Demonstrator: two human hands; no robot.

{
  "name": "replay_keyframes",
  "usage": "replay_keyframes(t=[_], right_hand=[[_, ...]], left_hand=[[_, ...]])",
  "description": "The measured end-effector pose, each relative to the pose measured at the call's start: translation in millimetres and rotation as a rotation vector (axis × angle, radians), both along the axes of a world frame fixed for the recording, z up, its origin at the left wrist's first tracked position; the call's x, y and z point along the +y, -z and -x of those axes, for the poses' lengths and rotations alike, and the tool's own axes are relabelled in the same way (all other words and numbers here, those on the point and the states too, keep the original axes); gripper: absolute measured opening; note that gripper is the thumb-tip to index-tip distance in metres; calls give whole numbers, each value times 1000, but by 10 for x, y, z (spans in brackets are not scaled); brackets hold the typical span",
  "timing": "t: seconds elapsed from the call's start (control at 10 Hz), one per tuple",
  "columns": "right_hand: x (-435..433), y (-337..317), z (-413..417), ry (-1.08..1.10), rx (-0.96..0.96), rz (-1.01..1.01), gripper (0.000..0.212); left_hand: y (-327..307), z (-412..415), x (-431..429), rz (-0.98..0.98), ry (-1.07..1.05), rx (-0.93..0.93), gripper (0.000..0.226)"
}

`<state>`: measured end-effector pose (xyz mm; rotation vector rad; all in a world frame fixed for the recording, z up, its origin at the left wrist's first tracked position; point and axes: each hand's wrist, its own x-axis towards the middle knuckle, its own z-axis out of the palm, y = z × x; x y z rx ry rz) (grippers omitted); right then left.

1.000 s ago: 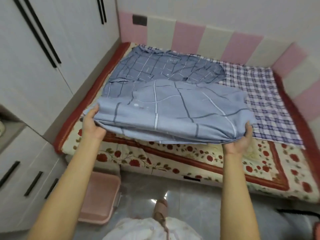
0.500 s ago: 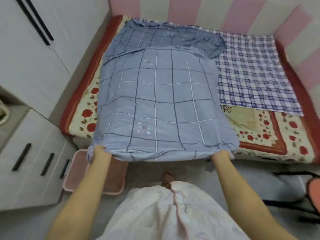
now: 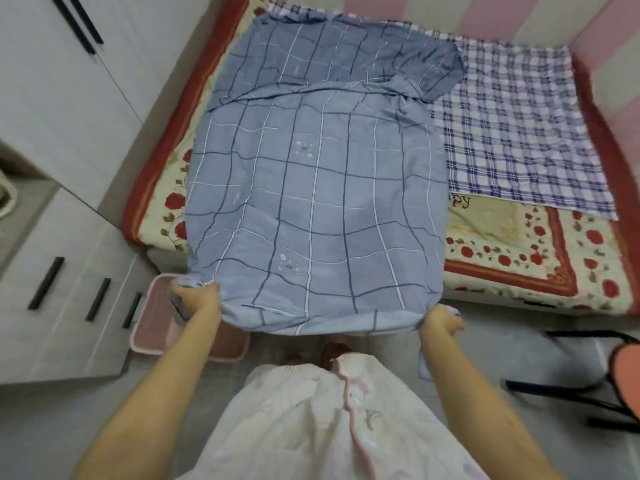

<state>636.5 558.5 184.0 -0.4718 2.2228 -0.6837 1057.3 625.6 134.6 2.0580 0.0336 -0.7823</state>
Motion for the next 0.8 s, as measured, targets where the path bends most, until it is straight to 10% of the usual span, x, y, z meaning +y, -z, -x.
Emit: replay_keyframes(t=[0.2,0.4,0.6,0.8], right_hand=[[10,296,-26,-284,-13,-145,90],[12,368,238,-643,-28,-684,43],[-662,-114,210,-30,-589,-296,26],[-3644,-1445,61,-266,-283,345,27]], left_hand=[[-271,412,65,-190,97,-24,90],[219,221,112,-546,595,79,52],[-339,220,-786,-323,415,-9,32],[-2650,-67,-2833,300,379,-500,35]])
